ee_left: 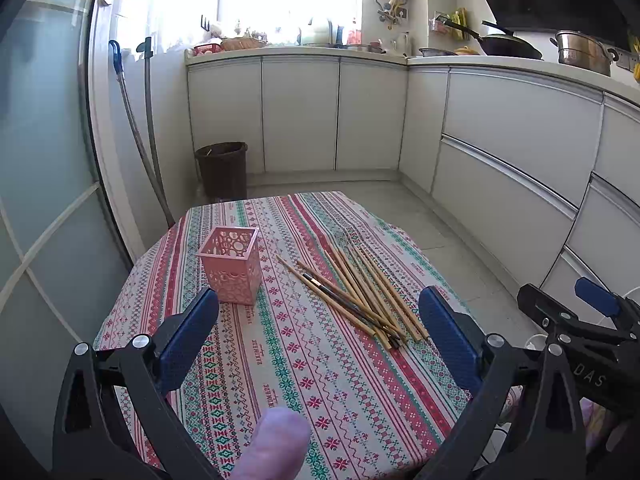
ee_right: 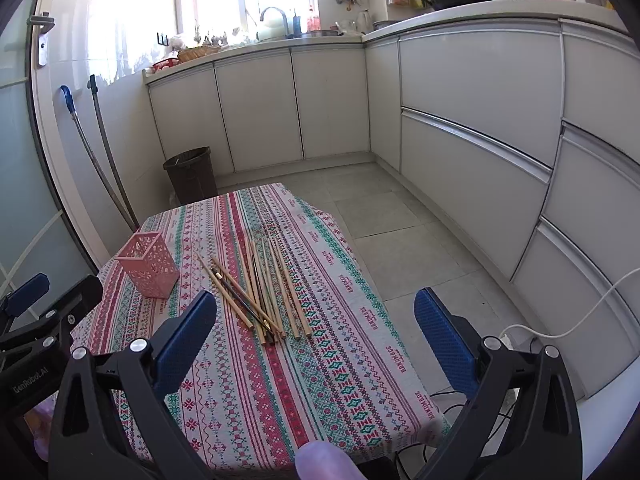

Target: Organize utensils

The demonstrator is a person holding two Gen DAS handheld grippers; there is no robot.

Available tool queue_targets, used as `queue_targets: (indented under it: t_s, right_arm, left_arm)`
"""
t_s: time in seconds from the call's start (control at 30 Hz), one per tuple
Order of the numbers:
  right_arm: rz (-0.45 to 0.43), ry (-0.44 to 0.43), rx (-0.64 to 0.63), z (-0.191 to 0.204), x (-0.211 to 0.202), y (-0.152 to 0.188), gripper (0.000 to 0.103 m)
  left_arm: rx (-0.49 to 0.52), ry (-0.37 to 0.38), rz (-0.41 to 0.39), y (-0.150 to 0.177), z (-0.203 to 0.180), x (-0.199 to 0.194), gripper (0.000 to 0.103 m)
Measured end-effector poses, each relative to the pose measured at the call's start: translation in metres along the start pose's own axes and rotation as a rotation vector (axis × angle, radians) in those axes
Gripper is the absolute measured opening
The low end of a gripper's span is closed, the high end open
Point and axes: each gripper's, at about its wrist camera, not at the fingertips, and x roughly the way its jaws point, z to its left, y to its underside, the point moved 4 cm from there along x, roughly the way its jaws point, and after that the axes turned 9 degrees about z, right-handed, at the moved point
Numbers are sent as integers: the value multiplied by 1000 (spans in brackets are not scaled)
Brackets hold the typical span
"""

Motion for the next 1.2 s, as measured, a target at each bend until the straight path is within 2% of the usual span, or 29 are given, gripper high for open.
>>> queue_targets:
  t_s: [1.2]
  right_arm:
    - [9, 3, 6, -1, 2, 2, 97]
  left_arm:
    - [-7, 4, 14, 1, 0, 3, 96]
